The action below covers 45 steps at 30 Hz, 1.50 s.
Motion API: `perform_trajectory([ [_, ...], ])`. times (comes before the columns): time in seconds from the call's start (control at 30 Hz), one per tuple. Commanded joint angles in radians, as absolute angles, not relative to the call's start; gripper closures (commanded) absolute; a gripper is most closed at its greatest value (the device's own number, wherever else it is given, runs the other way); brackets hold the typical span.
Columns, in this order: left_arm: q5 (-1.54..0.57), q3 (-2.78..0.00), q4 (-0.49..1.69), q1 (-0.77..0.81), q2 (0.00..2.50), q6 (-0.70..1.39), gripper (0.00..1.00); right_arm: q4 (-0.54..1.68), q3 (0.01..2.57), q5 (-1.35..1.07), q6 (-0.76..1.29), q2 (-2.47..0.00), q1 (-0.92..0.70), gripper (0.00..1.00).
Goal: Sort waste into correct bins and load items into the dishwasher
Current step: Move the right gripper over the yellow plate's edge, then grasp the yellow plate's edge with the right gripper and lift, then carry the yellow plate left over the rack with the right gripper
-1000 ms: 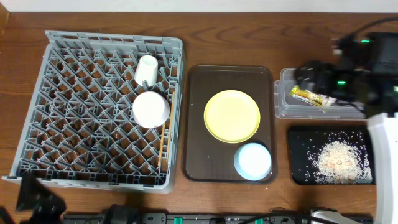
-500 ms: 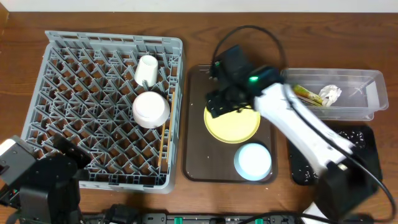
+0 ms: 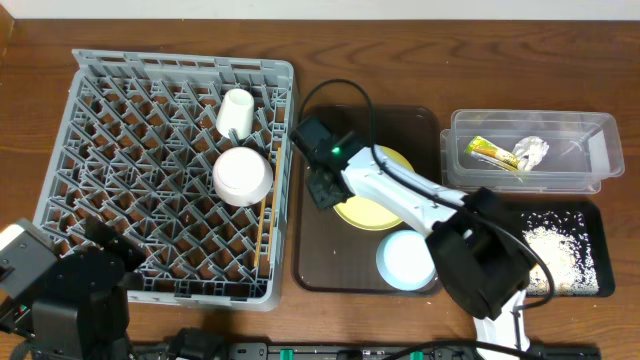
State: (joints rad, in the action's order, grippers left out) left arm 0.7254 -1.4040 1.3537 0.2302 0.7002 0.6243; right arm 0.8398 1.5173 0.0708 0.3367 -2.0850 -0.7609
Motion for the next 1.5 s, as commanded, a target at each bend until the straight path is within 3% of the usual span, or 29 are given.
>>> perform_trajectory([
  [0.0, 0.749, -1.412, 1.354, 0.233, 0.703, 0.623, 0.01, 0.836, 1.522, 0.101, 0.484, -2.113, -0.784, 0.65],
  [0.1, 0.749, -1.412, 1.354, 0.233, 0.703, 0.623, 0.01, 0.818, 1.521, 0.125, 0.544, -2.146, -0.795, 0.67],
  [0.17, 0.749, -1.412, 1.354, 0.233, 0.703, 0.623, 0.01, 0.802, 1.521, 0.149, 0.558, -2.178, -0.8, 0.75],
  [0.23, 0.749, -1.412, 1.354, 0.233, 0.703, 0.623, 0.01, 0.794, 1.521, 0.149, 0.558, -2.208, -0.802, 0.98],
  [0.43, 0.749, -1.412, 1.354, 0.233, 0.703, 0.623, 0.01, 0.797, 1.536, 0.126, 0.556, -2.189, -0.799, 0.99],
  [0.67, 0.749, -1.412, 1.354, 0.233, 0.703, 0.623, 0.01, 0.781, 1.566, 0.084, 0.553, -1.947, -0.724, 0.99],
  [1.03, 0.749, -1.412, 1.354, 0.233, 0.703, 0.623, 0.01, 0.703, 1.566, -0.541, 0.526, -1.7, -0.398, 0.99],
  [1.23, 0.749, -1.412, 1.354, 0.233, 0.703, 0.623, 0.01, 0.397, 1.555, -1.013, 0.539, -1.702, -0.321, 0.99],
  [1.47, 0.749, -1.412, 1.354, 0.233, 0.703, 0.623, 0.0, 0.081, 1.555, -0.979, 0.646, -1.704, -0.435, 0.99],
])
